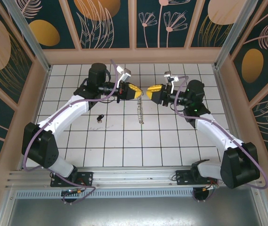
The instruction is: Put the keys on the keyring
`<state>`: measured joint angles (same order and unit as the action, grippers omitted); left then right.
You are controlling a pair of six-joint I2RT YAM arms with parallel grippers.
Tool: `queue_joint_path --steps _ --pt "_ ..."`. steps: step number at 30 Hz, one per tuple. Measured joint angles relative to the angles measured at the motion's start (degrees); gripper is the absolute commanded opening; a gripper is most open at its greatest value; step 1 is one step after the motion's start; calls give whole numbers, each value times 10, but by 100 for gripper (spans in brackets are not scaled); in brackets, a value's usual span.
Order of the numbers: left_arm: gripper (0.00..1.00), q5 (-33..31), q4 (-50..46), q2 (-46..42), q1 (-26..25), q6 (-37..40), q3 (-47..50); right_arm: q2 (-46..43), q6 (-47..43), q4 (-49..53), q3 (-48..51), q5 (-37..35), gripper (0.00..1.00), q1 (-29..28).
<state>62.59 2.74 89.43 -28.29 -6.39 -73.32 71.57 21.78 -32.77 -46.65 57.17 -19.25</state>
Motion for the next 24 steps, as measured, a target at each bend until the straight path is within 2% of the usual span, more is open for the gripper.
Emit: queue_joint_path --steps 14,20,24 --pt "0 0 0 0 0 1 0 36 -1 0 -25 10 23 -24" --pt "0 0 -1 0 0 2 0 36 -5 0 -25 15 9 -25" --pt "0 -1 -3 0 1 3 0 36 -5 -1 -25 19 6 -25"
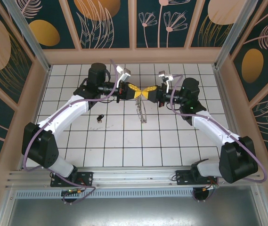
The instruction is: Put the keys on the keyring
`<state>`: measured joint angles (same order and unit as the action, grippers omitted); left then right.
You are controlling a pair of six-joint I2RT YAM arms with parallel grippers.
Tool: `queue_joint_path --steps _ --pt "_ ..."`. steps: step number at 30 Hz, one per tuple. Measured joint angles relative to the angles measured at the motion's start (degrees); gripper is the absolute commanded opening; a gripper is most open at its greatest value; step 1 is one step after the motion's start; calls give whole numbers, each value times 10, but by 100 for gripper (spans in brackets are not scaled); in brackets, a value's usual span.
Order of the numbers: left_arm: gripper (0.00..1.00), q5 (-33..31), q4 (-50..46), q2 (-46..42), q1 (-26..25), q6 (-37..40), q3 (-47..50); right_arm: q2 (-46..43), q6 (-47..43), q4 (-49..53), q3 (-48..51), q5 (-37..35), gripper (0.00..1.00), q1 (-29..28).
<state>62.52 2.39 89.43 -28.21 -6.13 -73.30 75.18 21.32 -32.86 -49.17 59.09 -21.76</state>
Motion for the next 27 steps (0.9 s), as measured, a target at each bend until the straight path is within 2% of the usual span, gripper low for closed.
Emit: queue_joint_path --steps 5,9,11,14,18,19,22,23,27 --pt "0 1 -1 0 0 1 0 3 1 -4 0 6 14 0" --pt "0 0 -1 2 0 1 0 12 2 -8 0 8 15 -4" --pt "0 0 -4 3 1 1 0 15 2 -8 0 8 12 -4" --pt "0 0 -6 3 2 1 0 16 1 -9 0 10 0 -4" --pt "0 0 -5 3 3 1 0 16 0 -12 0 10 0 -4" --pt "3 -1 -5 3 3 0 0 16 0 -12 0 10 0 -4" --pt "24 -15 7 3 3 -13 3 16 0 -12 0 4 0 -4" --pt "28 -25 18 1 1 -16 7 16 0 -12 0 3 0 -4" --pt "35 -92 63 -25 1 -51 45 16 1 -16 2 -2 0 -4"
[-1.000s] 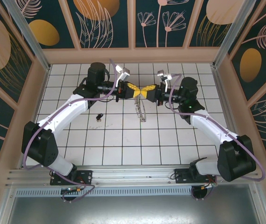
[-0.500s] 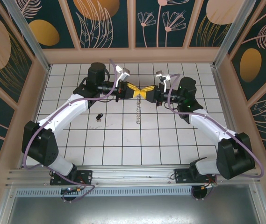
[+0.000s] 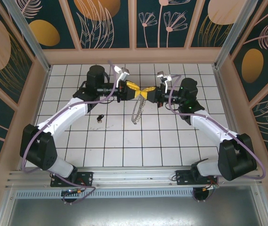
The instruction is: Put the keys on the keyring
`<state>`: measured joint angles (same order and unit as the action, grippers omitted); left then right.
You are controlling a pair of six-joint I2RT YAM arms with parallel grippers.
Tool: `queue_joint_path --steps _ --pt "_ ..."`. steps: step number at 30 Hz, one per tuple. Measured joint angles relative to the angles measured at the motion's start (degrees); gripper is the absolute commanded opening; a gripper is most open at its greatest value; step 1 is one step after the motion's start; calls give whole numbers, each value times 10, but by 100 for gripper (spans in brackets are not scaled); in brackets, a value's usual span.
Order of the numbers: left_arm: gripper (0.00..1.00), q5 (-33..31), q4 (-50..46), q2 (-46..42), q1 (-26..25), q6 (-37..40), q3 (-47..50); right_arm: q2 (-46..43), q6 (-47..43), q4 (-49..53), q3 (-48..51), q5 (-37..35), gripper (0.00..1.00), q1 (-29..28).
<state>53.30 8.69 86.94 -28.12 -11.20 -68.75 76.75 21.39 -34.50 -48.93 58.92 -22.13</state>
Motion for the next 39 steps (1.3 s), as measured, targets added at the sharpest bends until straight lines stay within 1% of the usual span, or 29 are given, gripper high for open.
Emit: queue_joint_path --steps 3,5,7,10,16,25,31,39 --pt "37 -49 39 -28 0 -30 27 -3 3 -16 5 -7 0 1" --pt "38 -71 65 -41 0 -50 40 -7 12 -37 10 -10 0 1" --pt "38 -88 99 -54 0 -73 59 -11 25 -71 18 -19 0 0" --pt "38 -95 142 -61 0 -108 83 -16 50 -124 35 -32 0 0" --pt "36 -85 216 -61 0 -177 118 -17 97 -221 62 -81 0 -10" --pt "33 -58 335 -57 -6 -261 123 -21 139 -329 85 -164 0 -43" --pt "32 -57 390 -47 -17 -291 128 -17 161 -379 85 -193 0 -58" --pt "30 -58 418 -41 -20 -307 140 3 176 -400 84 -203 0 -67"
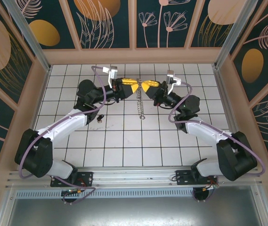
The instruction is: Put the keys on the keyring
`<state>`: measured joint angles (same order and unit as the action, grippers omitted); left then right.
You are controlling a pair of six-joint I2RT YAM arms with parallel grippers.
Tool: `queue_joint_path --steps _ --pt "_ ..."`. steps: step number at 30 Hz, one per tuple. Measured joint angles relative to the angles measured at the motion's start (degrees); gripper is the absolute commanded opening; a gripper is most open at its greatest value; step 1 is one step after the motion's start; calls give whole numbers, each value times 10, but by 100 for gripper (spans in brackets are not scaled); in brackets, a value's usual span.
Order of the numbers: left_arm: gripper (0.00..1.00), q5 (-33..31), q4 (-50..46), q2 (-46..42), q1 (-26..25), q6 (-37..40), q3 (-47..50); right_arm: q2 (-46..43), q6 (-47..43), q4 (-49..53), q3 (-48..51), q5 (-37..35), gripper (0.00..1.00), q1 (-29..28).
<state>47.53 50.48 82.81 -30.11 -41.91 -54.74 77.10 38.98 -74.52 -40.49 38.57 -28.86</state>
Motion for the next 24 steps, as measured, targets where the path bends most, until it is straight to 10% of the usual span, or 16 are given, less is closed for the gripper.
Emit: queue_joint_path --steps 24 --pt "22 7 35 11 -6 -12 0 16 6 -7 -3 1 0 -6"
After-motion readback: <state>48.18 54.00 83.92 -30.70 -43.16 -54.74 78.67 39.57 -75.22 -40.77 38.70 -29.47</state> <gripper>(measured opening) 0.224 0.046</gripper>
